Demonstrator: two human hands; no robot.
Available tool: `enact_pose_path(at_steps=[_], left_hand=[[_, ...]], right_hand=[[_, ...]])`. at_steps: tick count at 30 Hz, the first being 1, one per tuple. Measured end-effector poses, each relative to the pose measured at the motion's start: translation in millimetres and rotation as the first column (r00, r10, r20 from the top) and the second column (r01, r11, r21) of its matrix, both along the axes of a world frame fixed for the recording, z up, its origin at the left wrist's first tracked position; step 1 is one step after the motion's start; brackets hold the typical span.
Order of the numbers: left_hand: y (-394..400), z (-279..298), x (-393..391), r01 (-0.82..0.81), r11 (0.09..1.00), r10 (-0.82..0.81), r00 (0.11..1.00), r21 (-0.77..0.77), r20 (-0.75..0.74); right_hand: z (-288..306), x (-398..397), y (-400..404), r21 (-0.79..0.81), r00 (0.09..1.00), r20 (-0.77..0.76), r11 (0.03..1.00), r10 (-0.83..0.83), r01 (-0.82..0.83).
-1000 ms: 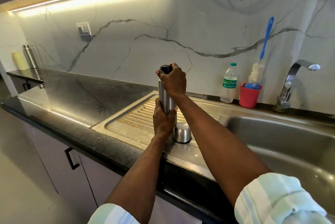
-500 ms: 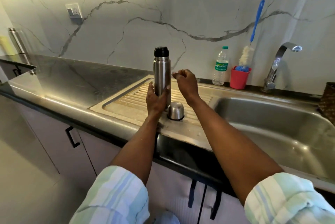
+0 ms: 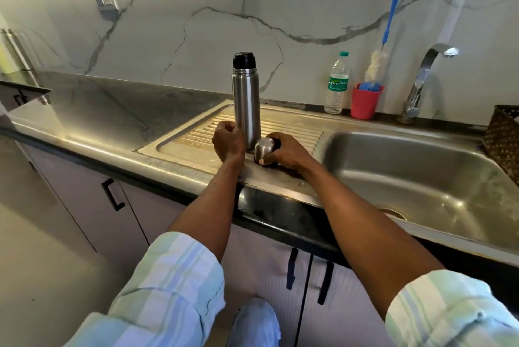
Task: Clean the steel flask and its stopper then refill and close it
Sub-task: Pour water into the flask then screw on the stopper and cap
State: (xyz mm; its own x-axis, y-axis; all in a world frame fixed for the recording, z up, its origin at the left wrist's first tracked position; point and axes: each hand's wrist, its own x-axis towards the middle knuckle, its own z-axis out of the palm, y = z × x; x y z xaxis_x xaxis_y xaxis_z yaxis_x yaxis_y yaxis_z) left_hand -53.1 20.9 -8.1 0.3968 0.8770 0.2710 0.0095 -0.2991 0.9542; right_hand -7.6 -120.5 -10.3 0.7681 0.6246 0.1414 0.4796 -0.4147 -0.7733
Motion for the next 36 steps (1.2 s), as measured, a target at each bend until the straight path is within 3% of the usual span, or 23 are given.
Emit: enact_pose_path(at_steps=[5, 9, 12, 17, 21, 27, 36], left_hand=[[-0.3, 0.3, 2.5, -0.001, 1.000, 0.001, 0.999, -0.001, 0.053], [1.5, -1.4, 7.6, 0.086, 0.996, -0.085, 0.992, -0.008, 0.092], [-0.1, 1.1, 10.1, 0.162, 0.987, -0.163, 0.979, 0.025, 0.126], [-3.0, 3.7, 13.5, 0.275, 0.954, -0.293, 0.938, 0.116, 0.186], [-2.4, 2.8, 19.6, 0.279, 0.953, -0.297, 0.937, 0.115, 0.186], [3.9, -2.9, 27.9, 0.259, 0.959, -0.276, 0.943, 0.112, 0.185], [6.2, -5.4, 31.9, 0.249, 0.962, -0.267, 0.945, 0.116, 0.189]], right_hand=[[17.4, 3.0, 7.9, 0.217, 0.992, 0.015, 0.969, -0.123, 0.117], [57.0, 6.3, 18.9, 0.503, 0.969, -0.023, 0.835, -0.245, 0.223], [93.3, 16.4, 33.9, 0.601, 0.961, 0.039, 0.775, -0.274, 0.197], [149.1, 29.8, 58.1, 0.613, 0.972, 0.076, 0.780, -0.222, 0.130], [172.1, 36.9, 74.0, 0.579, 0.977, 0.126, 0.812, -0.174, 0.070], [160.9, 43.3, 92.5, 0.415, 0.977, 0.201, 0.909, -0.065, -0.026], [135.5, 52.9, 91.2, 0.443, 0.990, 0.141, 0.895, -0.014, -0.050]])
